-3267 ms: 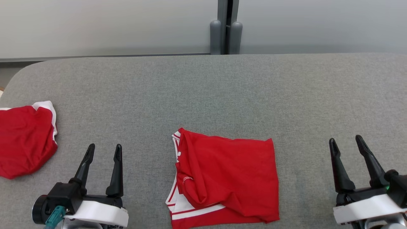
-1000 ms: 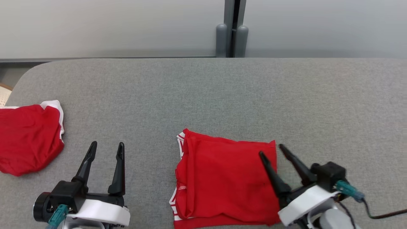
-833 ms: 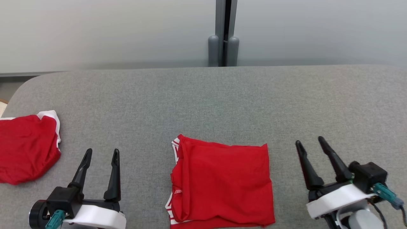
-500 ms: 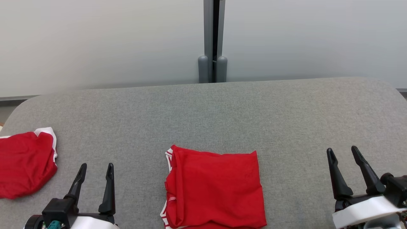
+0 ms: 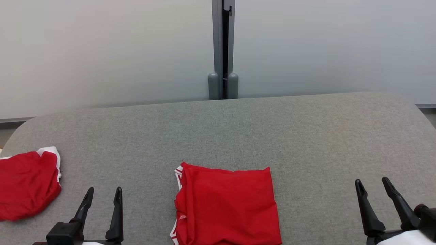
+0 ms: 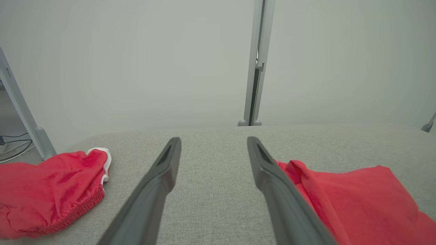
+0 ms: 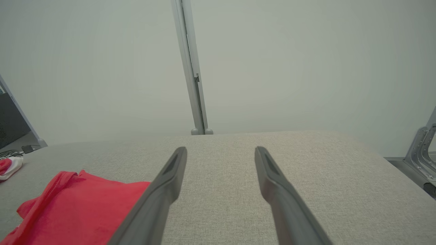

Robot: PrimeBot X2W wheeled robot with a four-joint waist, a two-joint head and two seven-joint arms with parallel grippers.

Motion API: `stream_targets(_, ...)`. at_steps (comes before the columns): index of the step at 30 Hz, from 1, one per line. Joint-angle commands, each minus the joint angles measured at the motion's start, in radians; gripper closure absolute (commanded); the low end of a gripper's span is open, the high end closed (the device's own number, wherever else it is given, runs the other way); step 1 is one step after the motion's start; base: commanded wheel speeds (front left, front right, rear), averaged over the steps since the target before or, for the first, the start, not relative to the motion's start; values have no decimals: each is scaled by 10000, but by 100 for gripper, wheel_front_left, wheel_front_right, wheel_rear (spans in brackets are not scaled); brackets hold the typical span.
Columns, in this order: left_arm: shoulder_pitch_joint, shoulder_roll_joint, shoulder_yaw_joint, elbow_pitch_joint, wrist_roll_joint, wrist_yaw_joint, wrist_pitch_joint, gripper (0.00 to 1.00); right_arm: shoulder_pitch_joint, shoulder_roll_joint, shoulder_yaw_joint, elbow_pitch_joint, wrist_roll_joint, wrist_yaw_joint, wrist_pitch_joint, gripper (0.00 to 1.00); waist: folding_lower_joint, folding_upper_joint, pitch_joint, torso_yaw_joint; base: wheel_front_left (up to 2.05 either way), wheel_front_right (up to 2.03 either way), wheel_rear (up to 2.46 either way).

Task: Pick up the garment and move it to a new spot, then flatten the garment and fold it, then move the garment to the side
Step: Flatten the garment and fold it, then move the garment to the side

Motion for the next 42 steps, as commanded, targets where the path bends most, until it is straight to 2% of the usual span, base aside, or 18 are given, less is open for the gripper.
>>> stream_targets(1, 88, 71, 15, -23, -23, 39, -7, 0, 98, -37, -72, -101, -40, -1, 81, 0, 0, 0, -9, -6, 0, 0, 0)
stream_targets(25, -140, 165, -146, 22, -107, 123, 44, 0, 276, 151, -317, -377, -305, -1, 267, 0, 0, 0, 157, 210, 0, 0, 0)
stream_targets(34, -759, 26, -324, -72, -11, 28, -85, 0, 280, 127, 50, 156, -203, -1, 482, 0, 0, 0, 560, 1076, 0, 0, 0)
stream_targets(42, -1797, -421, -609, -203, 171, -139, -329, 0, -644, 185, 1267, 1906, 33, -1, 424, 0, 0, 0, 1615, 2228, 0, 0, 0)
